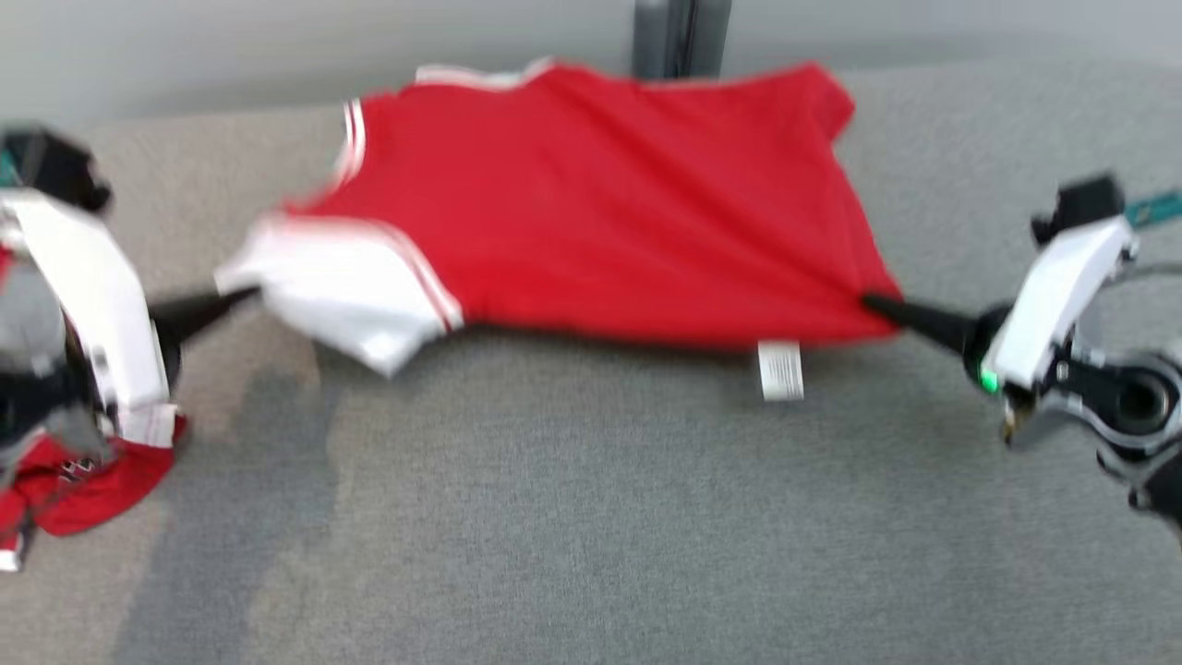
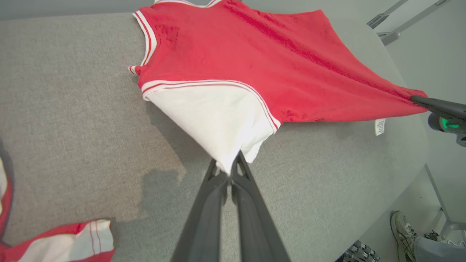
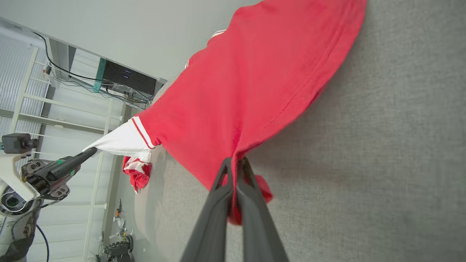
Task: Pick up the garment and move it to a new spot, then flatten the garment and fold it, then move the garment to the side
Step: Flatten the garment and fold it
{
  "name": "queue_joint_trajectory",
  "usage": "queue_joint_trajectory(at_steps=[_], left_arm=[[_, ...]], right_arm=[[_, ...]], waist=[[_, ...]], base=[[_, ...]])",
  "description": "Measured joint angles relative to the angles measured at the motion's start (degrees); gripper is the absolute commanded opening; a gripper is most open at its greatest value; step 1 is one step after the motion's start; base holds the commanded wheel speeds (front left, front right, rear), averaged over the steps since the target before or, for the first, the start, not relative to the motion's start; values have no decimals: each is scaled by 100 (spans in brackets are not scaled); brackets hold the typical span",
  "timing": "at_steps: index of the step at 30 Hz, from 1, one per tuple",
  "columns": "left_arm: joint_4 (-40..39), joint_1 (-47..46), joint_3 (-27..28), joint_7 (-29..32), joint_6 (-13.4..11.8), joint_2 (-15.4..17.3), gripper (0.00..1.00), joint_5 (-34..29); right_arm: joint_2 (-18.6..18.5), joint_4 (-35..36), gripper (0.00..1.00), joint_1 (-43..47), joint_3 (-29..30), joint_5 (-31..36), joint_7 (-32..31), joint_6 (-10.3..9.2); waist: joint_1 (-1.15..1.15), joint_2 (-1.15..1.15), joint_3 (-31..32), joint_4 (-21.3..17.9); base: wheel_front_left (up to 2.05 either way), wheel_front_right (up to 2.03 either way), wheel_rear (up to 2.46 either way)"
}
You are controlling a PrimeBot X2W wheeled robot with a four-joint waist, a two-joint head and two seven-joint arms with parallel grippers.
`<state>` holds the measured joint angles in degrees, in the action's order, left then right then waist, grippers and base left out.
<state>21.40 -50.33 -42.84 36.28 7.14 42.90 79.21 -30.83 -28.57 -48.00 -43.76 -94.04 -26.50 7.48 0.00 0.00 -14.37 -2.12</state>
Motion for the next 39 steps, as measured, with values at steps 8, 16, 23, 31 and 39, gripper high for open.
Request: queue_joint_trajectory(at_steps=[8, 16, 23, 31, 39], left_arm=[[-2126, 1735, -416, 975, -485, 1215, 0, 811], [-4038, 2752, -653, 1310, -1032, 2139, 0, 1481], [-4262, 2909, -720, 1207, -1120, 2170, 0, 1464], [-4006, 2459, -546, 1471, -1120, 2014, 0, 1426], [-3052, 1377, -354, 2104, -1227, 1541, 0, 1407]], right_arm=[[-576, 405, 0, 1339, -258, -215, -414, 0], [-1425, 1029, 0, 2130, -550, 25, -554, 0], [-1590, 1265, 0, 2252, -705, 131, -626, 0], [-1416, 1225, 0, 1748, -693, 237, -772, 0], [-987, 706, 0, 949, -532, -78, -1139, 0]], waist=[[0, 0, 1006, -40], [-1, 0, 1327, -55], [0, 0, 1213, -147], [0, 0, 913, -252], [0, 0, 425, -297]], base=[[0, 0, 0], [0, 0, 0], [0, 0, 0], [0, 0, 0], [0, 0, 0]])
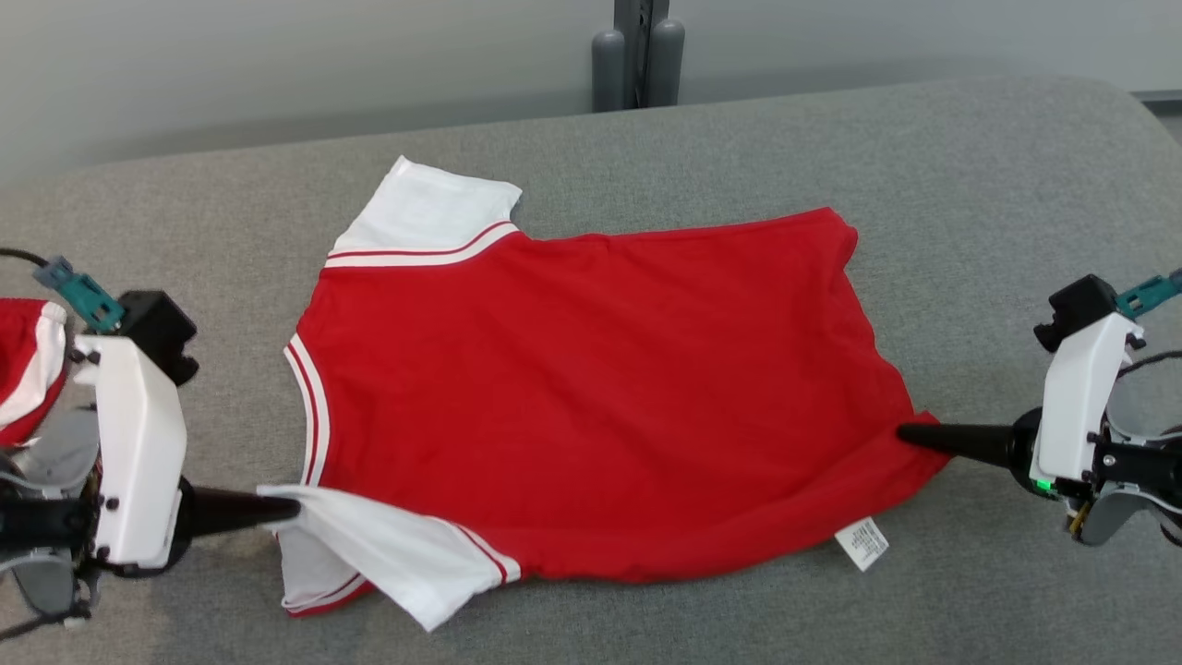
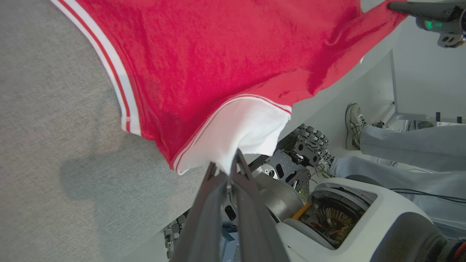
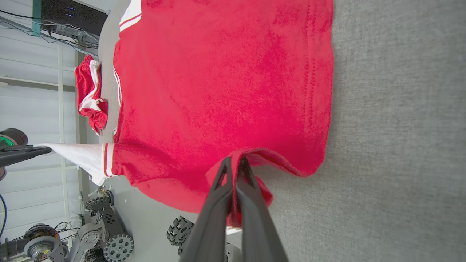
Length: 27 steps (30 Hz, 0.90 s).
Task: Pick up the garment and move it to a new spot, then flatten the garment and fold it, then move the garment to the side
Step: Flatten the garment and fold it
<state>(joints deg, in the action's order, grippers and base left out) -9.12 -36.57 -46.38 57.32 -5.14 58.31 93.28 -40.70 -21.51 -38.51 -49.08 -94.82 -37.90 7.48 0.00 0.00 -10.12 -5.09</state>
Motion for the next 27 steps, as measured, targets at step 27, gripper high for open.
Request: queue_joint_trajectory(at_steps=[27], left_arm=[[2187, -1423, -69, 142, 516, -1047, 0, -833]], right_arm=[[546, -853, 0, -797, 105, -402, 193, 0]], waist=[[0, 0, -811, -162]], base=[[0, 0, 0]])
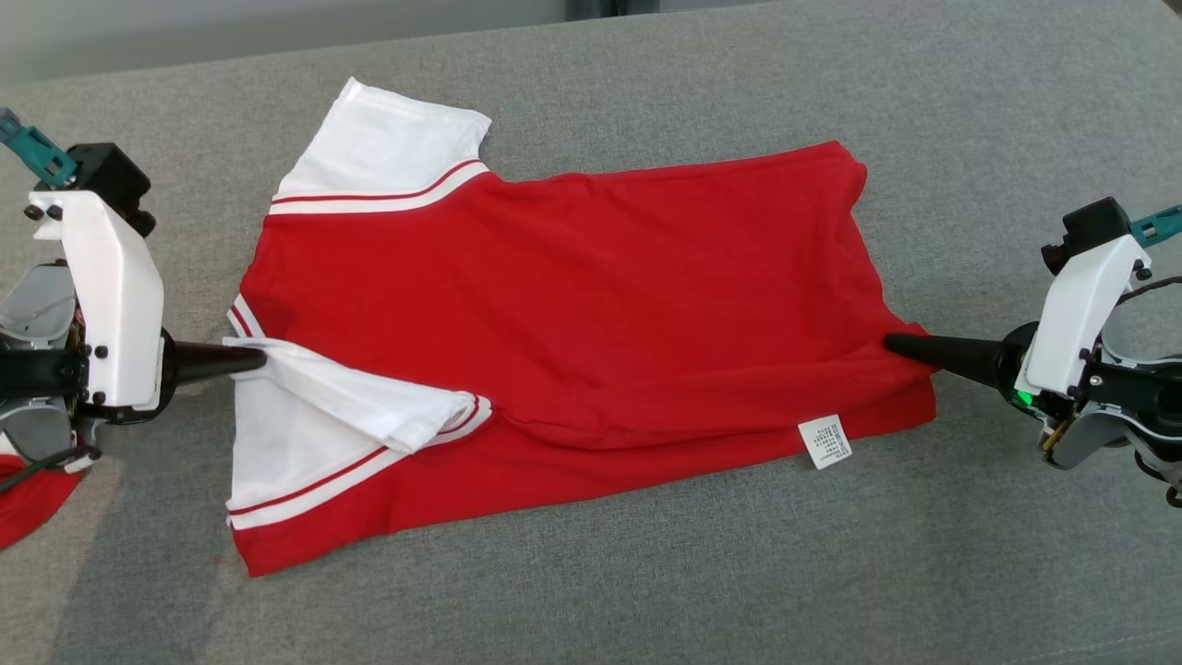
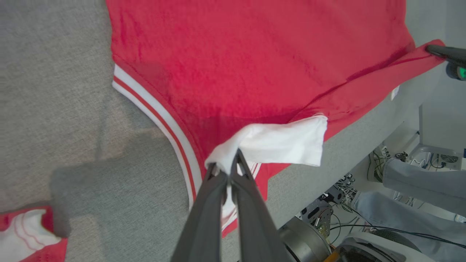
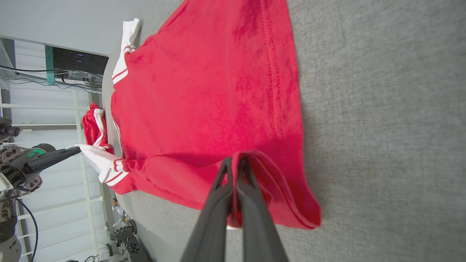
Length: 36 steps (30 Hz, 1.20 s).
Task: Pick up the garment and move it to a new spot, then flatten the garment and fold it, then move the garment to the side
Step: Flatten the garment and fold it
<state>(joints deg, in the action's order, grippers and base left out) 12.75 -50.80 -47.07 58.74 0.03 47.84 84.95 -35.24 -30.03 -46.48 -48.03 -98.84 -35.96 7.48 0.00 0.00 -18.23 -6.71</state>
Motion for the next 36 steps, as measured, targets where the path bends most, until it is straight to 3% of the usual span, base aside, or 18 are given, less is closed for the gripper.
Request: queue_joint_trajectory(at_steps=[1, 2, 3, 4, 5, 16, 20, 25, 28, 32, 36], left_arm=[[63, -13, 8, -30, 34, -32, 0, -5], [115, -14, 8, -57, 47, -67, 17, -11], [178, -15, 5, -102, 53, -107, 71, -31], [235, -16, -8, -120, 87, -137, 100, -53], [283, -16, -30, -102, 100, -159, 100, -65], [594, 35, -16, -569, 410, -278, 100, -233], [390, 285, 57, -1082, 555, -235, 100, -352], [-18, 840, 225, -2282, 577, -176, 100, -734], [-305, 1296, 300, -3063, 325, -167, 100, -1017], [-639, 1897, 552, -4269, -308, -171, 100, -1382], [-935, 2587, 745, -5409, -938, -245, 100, -1725]], right_arm=[[18, -7, 0, -1, 0, 0, 27, 0], [33, -8, 0, -2, -2, 0, 33, 0], [45, -10, 20, -2, -2, 0, 80, 0], [53, -10, 47, -4, 3, 0, 116, 0], [57, -10, 100, -4, 10, 0, 140, 0], [-119, 209, 100, 372, 389, -229, 687, 0], [-248, 470, 100, 683, 625, -133, 1318, 0], [-363, 999, 100, 1318, 801, 480, 2573, 0], [-400, 1138, 100, 1743, 880, 949, 3528, 0], [-354, 1193, 100, 2192, 962, 1588, 4719, 0], [-175, 1161, 100, 2514, 1149, 2198, 5042, 0]], waist=[[0, 0, -13, -4], [0, 0, -21, -9], [0, 0, -24, -11], [0, 0, -22, -11], [0, 0, -15, -10], [0, 0, 397, 70], [0, 0, 675, 112], [0, 0, 1054, 171], [0, 0, 1283, 221], [0, 0, 1529, 292], [0, 0, 1600, 342]], base=[[0, 0, 0], [0, 0, 0], [0, 0, 0], [0, 0, 0], [0, 0, 0], [0, 0, 0], [0, 0, 0], [0, 0, 0], [0, 0, 0], [0, 0, 0], [0, 0, 0]])
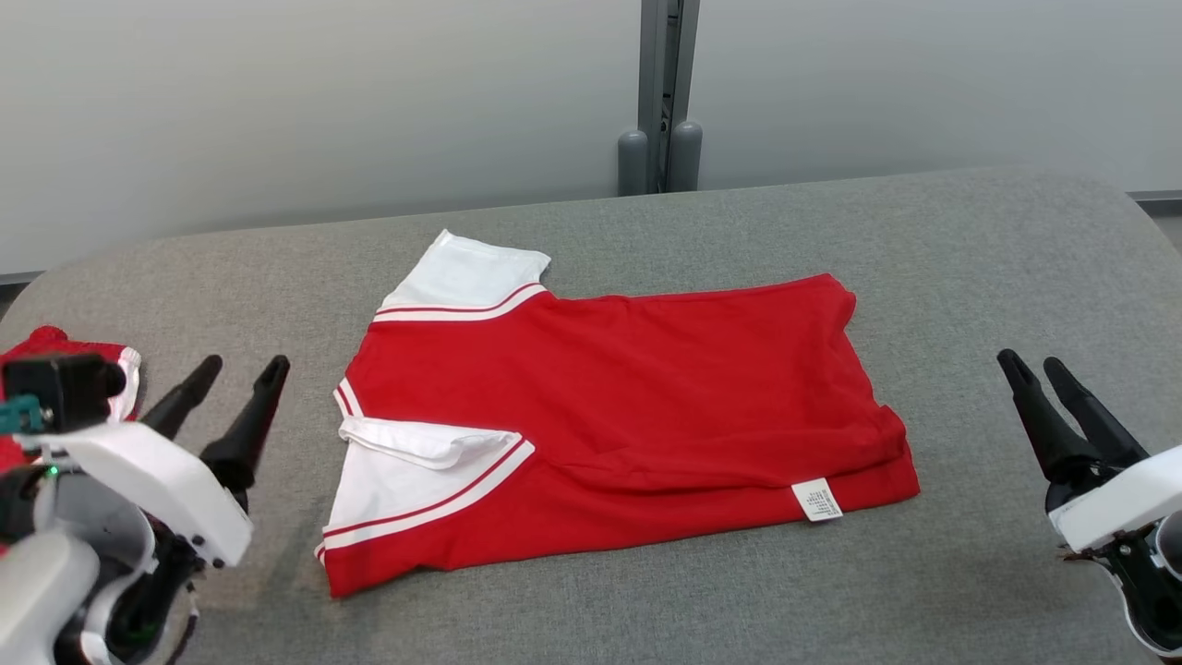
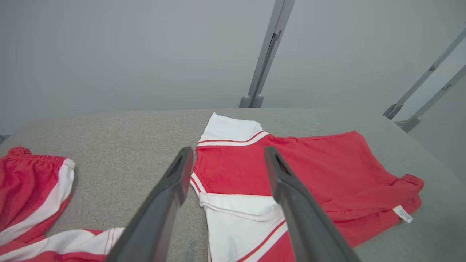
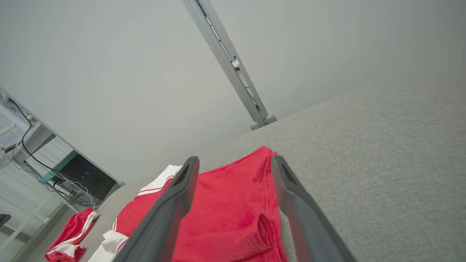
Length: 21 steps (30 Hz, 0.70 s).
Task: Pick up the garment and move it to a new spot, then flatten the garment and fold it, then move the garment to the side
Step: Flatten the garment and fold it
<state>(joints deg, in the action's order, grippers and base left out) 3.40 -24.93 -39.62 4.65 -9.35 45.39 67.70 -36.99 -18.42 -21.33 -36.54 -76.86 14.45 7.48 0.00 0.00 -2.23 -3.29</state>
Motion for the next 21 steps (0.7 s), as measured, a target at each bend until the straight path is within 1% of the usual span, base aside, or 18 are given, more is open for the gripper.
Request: queue_joint_trajectory(at_steps=[1, 4, 6, 8, 11, 16, 19, 21], left_arm=[[-132, 347, 99, -486, -201, -133, 100, -18], [-270, 793, 114, -1006, -456, -298, 100, -116], [-293, 1092, 134, -1263, -660, -422, 100, -116], [-272, 1342, 147, -1526, -813, -552, 100, -120], [-175, 1550, 113, -1663, -859, -720, 100, -132], [186, 1651, -78, -1770, -937, -983, 100, -352], [438, 1644, -188, -1811, -934, -1178, 100, -476], [676, 1585, -256, -1828, -871, -1302, 100, -530]], right_arm=[[118, -96, 100, 116, 226, 386, 34, 0], [376, -196, 100, 318, 636, 1045, 51, 0], [564, -305, 100, 505, 690, 1381, 53, 0], [720, -433, 100, 655, 667, 1553, 53, 0], [902, -649, 100, 722, 584, 1621, 49, 1], [1117, -1200, 100, 591, 478, 1713, 36, 0], [1236, -1452, 100, 354, 368, 1735, -9, 1], [1291, -1635, 100, 193, 279, 1731, -102, 1]], waist=[[0, 0, -17, -4], [0, 0, -52, -22], [0, 0, -61, -38], [0, 0, -69, -47], [0, 0, -96, -36], [0, 0, -136, -9], [0, 0, -204, 18], [0, 0, -268, 46]], base=[[0, 0, 0], [0, 0, 0], [0, 0, 0], [0, 0, 0], [0, 0, 0], [0, 0, 0], [0, 0, 0], [0, 0, 0]])
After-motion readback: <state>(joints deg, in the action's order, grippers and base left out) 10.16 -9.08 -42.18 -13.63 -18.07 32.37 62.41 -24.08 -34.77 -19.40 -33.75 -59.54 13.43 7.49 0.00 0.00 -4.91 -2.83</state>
